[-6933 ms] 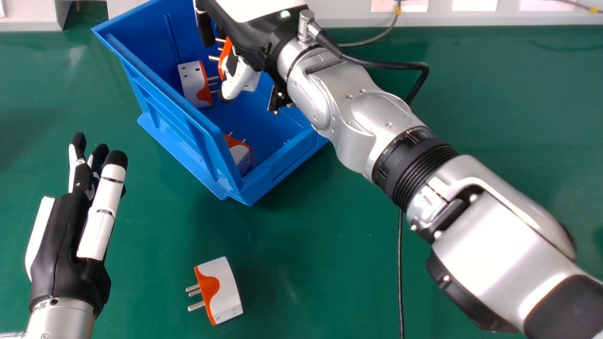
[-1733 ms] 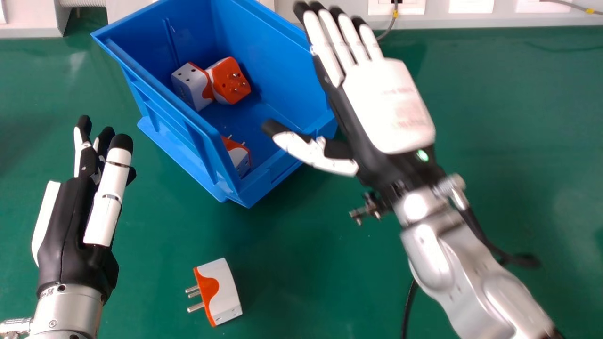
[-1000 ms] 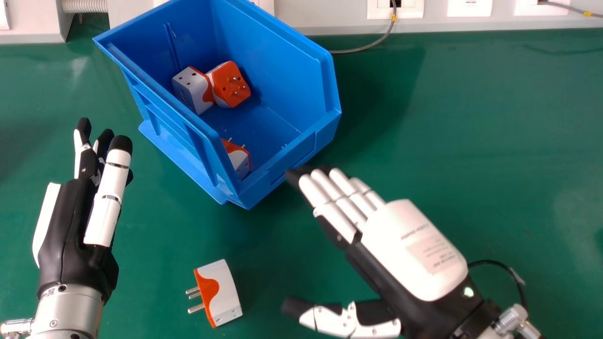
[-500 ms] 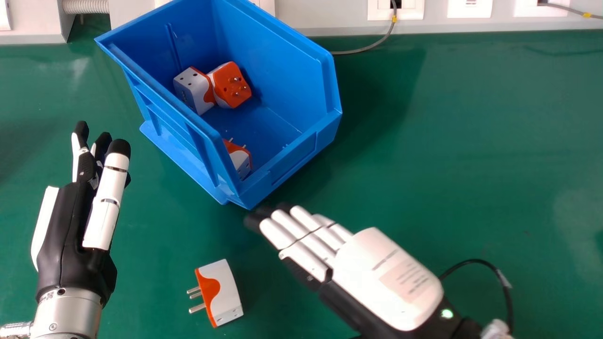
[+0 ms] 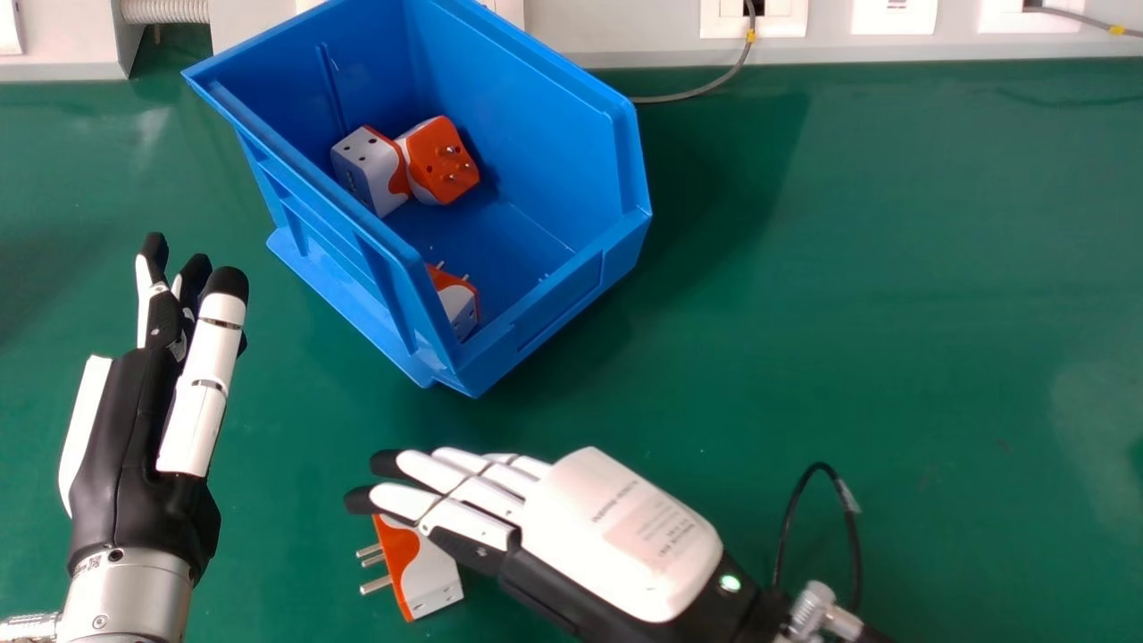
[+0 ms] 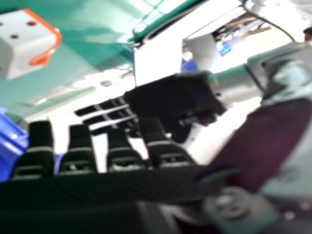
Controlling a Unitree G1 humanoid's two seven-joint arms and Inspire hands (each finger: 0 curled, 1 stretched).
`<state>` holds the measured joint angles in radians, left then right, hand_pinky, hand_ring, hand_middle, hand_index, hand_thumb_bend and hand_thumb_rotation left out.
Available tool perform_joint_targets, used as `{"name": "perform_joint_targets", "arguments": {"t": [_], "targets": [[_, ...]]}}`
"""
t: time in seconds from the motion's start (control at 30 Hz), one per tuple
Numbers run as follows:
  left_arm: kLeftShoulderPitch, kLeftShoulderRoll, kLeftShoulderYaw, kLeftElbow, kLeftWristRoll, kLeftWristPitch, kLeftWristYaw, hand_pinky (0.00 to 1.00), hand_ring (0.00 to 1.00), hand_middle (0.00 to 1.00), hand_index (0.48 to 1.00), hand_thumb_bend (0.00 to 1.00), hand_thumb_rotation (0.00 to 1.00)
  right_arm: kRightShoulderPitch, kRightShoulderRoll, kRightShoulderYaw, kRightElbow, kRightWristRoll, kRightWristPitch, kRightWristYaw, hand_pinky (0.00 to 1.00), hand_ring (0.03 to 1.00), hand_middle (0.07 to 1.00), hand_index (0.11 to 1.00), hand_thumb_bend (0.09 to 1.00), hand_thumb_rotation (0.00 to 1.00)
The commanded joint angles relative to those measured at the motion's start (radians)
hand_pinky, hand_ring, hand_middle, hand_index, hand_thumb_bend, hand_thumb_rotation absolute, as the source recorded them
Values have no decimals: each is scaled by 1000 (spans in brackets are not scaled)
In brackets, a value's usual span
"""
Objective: Pick all objects and put in blue box
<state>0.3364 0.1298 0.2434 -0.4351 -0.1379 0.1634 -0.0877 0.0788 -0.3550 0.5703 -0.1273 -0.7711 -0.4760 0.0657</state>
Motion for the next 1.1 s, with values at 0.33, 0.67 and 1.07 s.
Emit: {"name": "perform_joint_targets", "arguments": {"t": [0.33,0.67,1.07], "targets": [[2,7,7,-28,0,-8,0,956,1000,1000,1000,389,825,-184,90,60,188,-21,11,50,829,914,938,888,372,680],[0,9,13,-32,-12,4,-4,956,1000,1000,1000,388,824,-311,137,93,319,-89,41,29,808,925,961,915,361,662],[0,13,19,-38,-19,17,-7,957,1000,1000,1000,385,823,-367,159,108,362,-92,82,38,902,971,993,956,357,673]]}}
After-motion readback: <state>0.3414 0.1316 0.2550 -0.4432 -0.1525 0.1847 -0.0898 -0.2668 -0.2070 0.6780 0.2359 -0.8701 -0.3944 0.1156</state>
